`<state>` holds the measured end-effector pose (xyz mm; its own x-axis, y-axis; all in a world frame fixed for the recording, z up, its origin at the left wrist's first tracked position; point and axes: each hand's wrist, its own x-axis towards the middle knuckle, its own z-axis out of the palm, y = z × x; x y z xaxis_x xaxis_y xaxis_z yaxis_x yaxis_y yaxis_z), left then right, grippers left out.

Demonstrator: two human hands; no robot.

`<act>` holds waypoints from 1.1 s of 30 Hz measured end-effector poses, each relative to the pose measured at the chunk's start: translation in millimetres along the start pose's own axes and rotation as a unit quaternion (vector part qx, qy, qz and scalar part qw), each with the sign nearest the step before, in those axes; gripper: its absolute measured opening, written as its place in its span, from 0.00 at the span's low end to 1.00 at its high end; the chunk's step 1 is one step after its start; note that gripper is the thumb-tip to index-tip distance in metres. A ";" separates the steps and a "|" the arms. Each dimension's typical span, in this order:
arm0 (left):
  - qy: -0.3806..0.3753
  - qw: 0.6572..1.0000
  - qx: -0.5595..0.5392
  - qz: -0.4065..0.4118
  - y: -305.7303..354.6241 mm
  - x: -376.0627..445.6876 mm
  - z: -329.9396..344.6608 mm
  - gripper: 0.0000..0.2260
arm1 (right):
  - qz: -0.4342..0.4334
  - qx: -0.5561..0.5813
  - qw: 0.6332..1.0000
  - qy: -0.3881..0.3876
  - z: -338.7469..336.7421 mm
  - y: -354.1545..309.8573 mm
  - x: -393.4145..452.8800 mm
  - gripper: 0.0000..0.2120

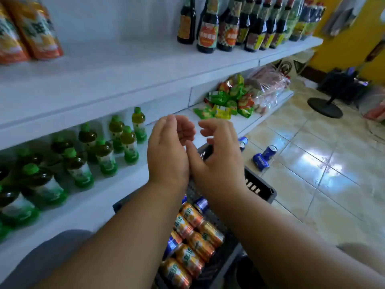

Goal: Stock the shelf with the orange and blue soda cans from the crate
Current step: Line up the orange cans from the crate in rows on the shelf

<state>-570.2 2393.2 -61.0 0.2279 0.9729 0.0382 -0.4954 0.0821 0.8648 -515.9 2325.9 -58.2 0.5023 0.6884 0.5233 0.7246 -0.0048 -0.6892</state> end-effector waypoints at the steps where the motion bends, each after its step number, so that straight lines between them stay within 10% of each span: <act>1: -0.010 1.000 0.019 -0.017 -14.9 -2.6 7.1 0.13 | 0.029 -0.003 1.000 -0.004 -7.0 14.8 -5.3 0.17; 9: -0.021 0.940 0.210 -0.269 -162.0 -5.4 18.4 0.15 | 0.239 -0.080 0.964 -0.089 -5.1 151.8 -52.1 0.14; 19: 0.070 0.843 0.236 -0.478 -302.0 -22.0 -65.2 0.14 | 0.437 -0.205 0.786 -0.387 73.0 316.3 -106.1 0.28; 33: 0.084 0.784 0.271 -0.553 -347.9 3.1 -95.2 0.18 | 0.369 -0.287 0.630 -0.620 150.3 389.4 -129.0 0.28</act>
<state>-477.0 2388.2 -409.5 0.1307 0.3900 -0.9115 0.3654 0.8357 0.4099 -369.5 2344.3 -469.4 0.3053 0.3814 -0.8725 0.7397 -0.6720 -0.0349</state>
